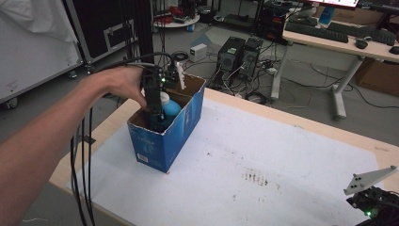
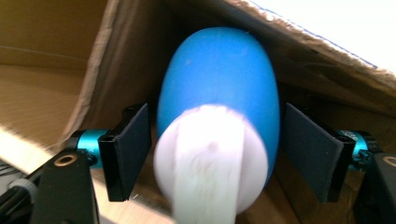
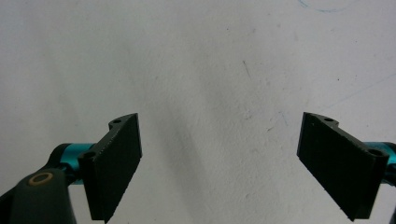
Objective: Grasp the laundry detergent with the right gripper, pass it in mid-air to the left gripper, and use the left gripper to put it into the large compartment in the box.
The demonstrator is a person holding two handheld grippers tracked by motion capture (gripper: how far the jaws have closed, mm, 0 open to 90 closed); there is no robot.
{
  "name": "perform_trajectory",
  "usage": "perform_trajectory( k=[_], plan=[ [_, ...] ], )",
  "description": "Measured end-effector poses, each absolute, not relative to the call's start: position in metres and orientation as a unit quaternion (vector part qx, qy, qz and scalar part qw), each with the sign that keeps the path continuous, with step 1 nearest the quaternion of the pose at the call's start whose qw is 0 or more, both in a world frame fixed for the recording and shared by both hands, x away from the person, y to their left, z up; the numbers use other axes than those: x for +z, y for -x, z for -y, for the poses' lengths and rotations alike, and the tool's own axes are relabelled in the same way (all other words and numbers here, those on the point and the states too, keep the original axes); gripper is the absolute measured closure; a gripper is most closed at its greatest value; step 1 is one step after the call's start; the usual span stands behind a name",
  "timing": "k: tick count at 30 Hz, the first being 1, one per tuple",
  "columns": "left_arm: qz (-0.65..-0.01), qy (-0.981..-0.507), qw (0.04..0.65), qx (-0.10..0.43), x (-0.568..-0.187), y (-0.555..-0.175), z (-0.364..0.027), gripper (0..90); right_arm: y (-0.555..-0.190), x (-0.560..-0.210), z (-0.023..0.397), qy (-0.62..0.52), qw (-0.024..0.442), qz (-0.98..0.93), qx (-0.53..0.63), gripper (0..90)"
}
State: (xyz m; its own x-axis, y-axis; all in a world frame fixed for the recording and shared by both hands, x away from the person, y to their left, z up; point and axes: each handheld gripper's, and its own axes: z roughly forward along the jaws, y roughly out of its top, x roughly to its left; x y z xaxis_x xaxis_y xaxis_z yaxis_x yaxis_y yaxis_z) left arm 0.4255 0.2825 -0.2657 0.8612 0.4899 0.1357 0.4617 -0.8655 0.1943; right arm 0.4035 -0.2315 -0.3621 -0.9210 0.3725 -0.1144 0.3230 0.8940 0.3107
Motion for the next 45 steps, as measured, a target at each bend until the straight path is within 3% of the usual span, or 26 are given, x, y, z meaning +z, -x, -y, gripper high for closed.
perform_trajectory(
  k=[13, 24, 25, 36, 45],
  plan=[
    [-0.235, -0.962, 0.077, 0.115, -0.237, -0.421, -0.272, 19.0, -0.402, -0.359, 0.234, -0.184, 0.088, -0.968, 0.146, 13.1],
    [-0.193, -0.967, 0.099, 0.134, -0.202, -0.416, -0.236, 16.5, -0.401, -0.359, 0.233, -0.185, 0.090, -0.968, 0.147, 13.1],
    [-0.170, -0.972, 0.098, 0.131, -0.196, -0.416, -0.214, 16.5, -0.401, -0.359, 0.233, -0.185, 0.090, -0.968, 0.147, 13.1],
    [-0.093, -0.984, 0.103, 0.111, -0.208, -0.418, -0.122, 14.6, -0.398, -0.354, 0.233, -0.185, 0.094, -0.967, 0.148, 13.1],
    [-0.038, -0.992, 0.084, 0.083, -0.259, -0.414, -0.051, 12.8, -0.397, -0.347, 0.231, -0.181, 0.097, -0.967, 0.148, 13.1]
  ],
)
